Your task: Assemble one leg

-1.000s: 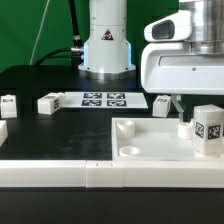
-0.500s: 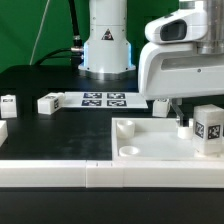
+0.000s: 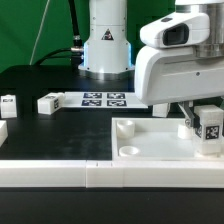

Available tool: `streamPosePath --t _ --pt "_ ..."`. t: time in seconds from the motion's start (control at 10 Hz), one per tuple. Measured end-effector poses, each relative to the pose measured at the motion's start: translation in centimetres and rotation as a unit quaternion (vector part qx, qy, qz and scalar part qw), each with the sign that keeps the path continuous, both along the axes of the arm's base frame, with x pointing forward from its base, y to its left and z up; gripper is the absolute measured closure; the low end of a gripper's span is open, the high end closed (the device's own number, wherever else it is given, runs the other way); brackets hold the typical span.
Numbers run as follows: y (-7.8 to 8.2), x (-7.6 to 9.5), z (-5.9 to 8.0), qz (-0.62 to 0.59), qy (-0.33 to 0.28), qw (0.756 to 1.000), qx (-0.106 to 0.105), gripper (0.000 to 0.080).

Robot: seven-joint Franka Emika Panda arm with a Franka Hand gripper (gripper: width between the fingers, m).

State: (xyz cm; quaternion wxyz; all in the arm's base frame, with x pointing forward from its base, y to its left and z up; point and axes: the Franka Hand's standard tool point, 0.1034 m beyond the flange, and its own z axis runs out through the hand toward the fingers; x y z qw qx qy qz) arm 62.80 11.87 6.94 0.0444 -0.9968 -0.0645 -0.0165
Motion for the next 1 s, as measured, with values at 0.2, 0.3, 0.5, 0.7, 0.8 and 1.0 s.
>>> streamPosePath --t 0.2,0.3,0.5,0.7,0.8,1.0 --pt "0.00 0.00 0.00 -0.008 0.001 1.000 0.000 0.0511" --pt "0.04 -0.01 -0.02 -0.060 0.005 0.998 0.005 0.0511" --pt "0.14 0.02 -0.05 -0.191 0.013 0.981 0.012 0.0511" --pt "0.18 0.06 -0.05 -0.315 0.026 0.949 0.020 0.0509" --pt "0.22 0.05 -0.07 -0.358 0.030 0.933 0.022 0.0509" --pt "0.26 0.17 -0.09 -0.456 0.037 0.889 0.031 0.0509"
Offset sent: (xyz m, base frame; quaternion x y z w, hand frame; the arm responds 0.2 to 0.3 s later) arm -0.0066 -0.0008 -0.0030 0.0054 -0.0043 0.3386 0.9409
